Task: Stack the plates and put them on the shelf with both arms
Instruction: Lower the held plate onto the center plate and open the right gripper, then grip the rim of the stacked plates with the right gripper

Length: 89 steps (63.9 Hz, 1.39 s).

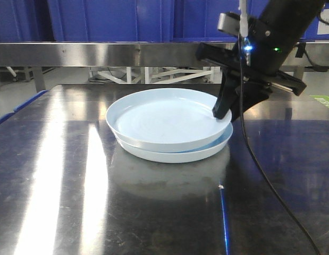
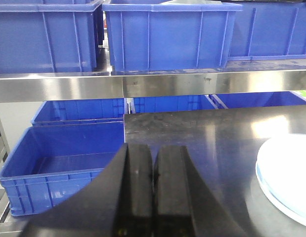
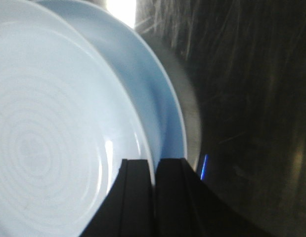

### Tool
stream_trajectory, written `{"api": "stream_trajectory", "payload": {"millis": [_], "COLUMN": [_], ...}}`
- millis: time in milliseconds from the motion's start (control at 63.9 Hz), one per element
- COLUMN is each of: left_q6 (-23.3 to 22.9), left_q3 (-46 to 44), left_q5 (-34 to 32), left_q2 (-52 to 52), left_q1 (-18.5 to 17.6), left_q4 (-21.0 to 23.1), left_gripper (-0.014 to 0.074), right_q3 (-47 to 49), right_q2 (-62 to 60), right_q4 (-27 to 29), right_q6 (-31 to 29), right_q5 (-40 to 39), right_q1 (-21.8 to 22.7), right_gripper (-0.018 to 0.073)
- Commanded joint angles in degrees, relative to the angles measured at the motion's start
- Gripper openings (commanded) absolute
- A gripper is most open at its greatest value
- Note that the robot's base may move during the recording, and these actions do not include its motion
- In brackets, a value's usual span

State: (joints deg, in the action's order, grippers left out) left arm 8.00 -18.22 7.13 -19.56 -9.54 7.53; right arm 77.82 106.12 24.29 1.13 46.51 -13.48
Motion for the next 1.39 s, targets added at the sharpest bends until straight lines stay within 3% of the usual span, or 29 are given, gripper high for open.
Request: {"api": "stream_trajectory", "payload": {"millis": [0, 172, 641, 892, 1377], "left_q6": [-0.3, -0.3, -0.3, -0.3, -0.3], "left_q3": [-1.7, -1.7, -1.7, -1.7, -1.7], "left_q5": [-5.3, -5.3, -5.3, -5.3, -5.3], "left_q2": [-0.2, -0.2, -0.2, -0.2, -0.2], "left_q1": [0.0, 0.0, 0.0, 0.0, 0.0], "left_q4": [0.5, 0.5, 0.5, 0.5, 0.5], "left_gripper": [0.0083, 0.0083, 0.0083, 0.0083, 0.0083], "right_q3": [2.0, 2.0, 2.0, 2.0, 2.0], "right_q2": [-2.1, -2.2, -4.5, -3.3, -0.8], "right_q4": [1.7, 1.6, 0.3, -2.5, -2.3], "right_q6": [0.0, 0.0, 0.0, 0.3, 1.1], "right_q5": [-2.3, -3.4, -4.6, -2.6, -3.1], "right_q1": [-0.1, -0.1, -0.1, -0.1, -1.8], "right_gripper": [0.0127, 0.0251, 0.0408, 0.0418, 0.0417]}}
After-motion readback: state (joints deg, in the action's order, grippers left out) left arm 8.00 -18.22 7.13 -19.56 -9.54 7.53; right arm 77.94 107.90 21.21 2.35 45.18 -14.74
